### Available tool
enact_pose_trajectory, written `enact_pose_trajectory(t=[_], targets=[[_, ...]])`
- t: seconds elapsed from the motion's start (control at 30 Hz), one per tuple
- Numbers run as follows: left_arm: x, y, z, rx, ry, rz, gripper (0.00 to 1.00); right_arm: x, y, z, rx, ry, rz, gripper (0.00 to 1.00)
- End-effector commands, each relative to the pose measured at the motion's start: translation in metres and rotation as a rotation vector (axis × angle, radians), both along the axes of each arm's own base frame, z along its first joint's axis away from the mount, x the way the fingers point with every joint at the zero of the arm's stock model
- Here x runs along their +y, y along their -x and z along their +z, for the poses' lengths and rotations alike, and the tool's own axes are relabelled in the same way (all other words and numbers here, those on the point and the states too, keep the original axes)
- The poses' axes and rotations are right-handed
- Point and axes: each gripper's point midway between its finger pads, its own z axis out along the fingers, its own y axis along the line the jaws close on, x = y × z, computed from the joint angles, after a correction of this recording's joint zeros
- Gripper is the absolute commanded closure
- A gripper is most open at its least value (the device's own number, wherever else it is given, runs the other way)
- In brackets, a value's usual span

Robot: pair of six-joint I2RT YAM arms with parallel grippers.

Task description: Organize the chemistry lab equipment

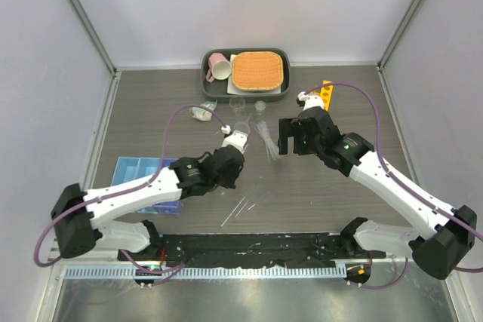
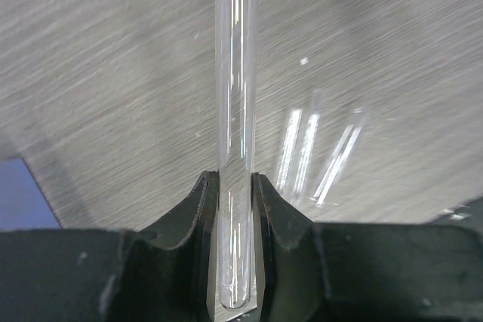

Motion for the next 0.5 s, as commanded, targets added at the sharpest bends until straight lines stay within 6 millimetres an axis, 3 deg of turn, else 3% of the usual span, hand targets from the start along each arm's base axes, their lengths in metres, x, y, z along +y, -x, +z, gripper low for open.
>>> enact_pose_trajectory(t=[0.0, 0.2, 0.33, 0.47], targets=[[-0.018, 0.007, 0.052, -0.008, 0.182, -0.158, 1.0, 0.021, 0.019, 0.044, -0.044, -0.176, 0.105, 0.0], [-0.047, 0.038, 0.088, 0.052, 0.416, -0.397, 1.0, 0.044, 0.072, 0.064, 0.032, -0.356, 0.318, 0.0], [-0.065, 0.062, 0.096, 0.109, 0.532, -0.533, 1.0, 0.049, 0.107, 0.083, 0.049, -0.472, 0.43, 0.01], [-0.079, 0.074, 0.112, 0.104, 0.642, -0.63, 1.0, 0.054, 0.133, 0.093, 0.077, -0.559, 0.515, 0.03]])
